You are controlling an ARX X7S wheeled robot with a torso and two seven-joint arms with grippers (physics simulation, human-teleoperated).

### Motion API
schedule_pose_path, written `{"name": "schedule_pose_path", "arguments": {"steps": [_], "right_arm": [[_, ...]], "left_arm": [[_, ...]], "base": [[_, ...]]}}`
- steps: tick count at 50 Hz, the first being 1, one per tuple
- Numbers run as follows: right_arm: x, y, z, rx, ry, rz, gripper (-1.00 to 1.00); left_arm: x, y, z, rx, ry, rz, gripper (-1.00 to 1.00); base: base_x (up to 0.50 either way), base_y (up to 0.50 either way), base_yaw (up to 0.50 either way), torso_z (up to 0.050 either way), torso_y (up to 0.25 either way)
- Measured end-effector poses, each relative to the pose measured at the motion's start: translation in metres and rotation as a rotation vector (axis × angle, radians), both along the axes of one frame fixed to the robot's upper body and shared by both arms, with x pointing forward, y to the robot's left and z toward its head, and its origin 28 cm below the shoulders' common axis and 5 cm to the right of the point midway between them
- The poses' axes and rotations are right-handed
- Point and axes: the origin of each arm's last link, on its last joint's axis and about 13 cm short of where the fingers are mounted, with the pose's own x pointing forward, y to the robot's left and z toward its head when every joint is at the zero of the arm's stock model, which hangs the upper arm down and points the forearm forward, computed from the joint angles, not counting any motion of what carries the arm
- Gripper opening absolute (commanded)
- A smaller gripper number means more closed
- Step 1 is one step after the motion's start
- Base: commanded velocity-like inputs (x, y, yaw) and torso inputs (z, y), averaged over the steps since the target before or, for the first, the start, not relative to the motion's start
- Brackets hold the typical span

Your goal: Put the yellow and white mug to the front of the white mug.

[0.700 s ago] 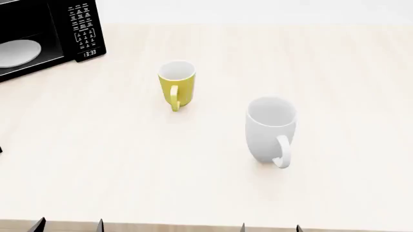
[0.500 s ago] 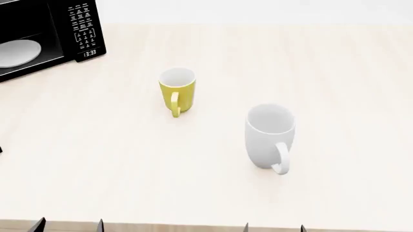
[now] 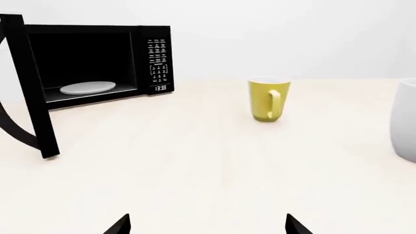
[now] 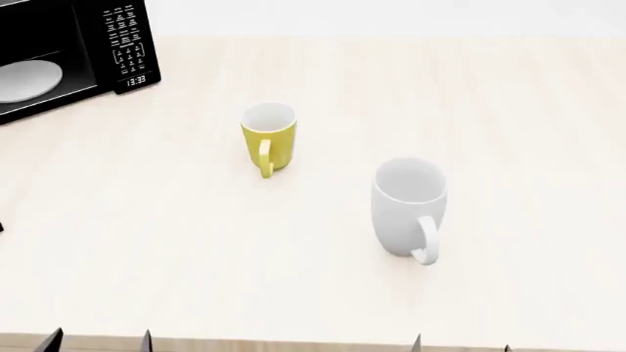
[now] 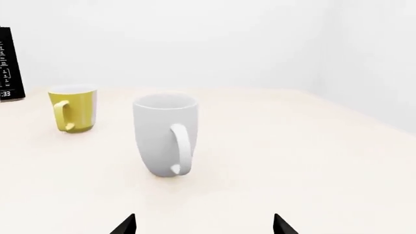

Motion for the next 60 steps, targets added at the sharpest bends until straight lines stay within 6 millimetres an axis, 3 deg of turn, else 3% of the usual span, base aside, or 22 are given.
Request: {"name": "schedule_pose_path", "arguments": {"steps": [11, 23, 52, 60], "right_arm": [[-0.008, -0.024, 0.005, 0.029, -0.012, -0.108, 1.00], [-0.015, -0.040, 0.008, 0.099, -0.045, -0.140, 1.00], [-0.019, -0.046, 0.012, 0.137, -0.090, -0.104, 1.00], [-0.018, -0.045, 0.010, 0.123, -0.057, -0.139, 1.00]], "left_arm": [[0.002, 0.003, 0.000, 0.000, 0.002, 0.014, 1.00], [0.004, 0.005, 0.000, -0.002, 0.004, 0.026, 1.00], [0.005, 0.006, -0.001, -0.025, 0.007, 0.016, 1.00], [0.006, 0.007, -0.001, -0.026, 0.007, 0.019, 1.00]], "base": [[0.03, -0.01, 0.00, 0.000, 0.000], [0.42, -0.25, 0.00, 0.000, 0.000], [0.48, -0.14, 0.00, 0.000, 0.000], [0.00, 0.00, 0.00, 0.000, 0.000]]}}
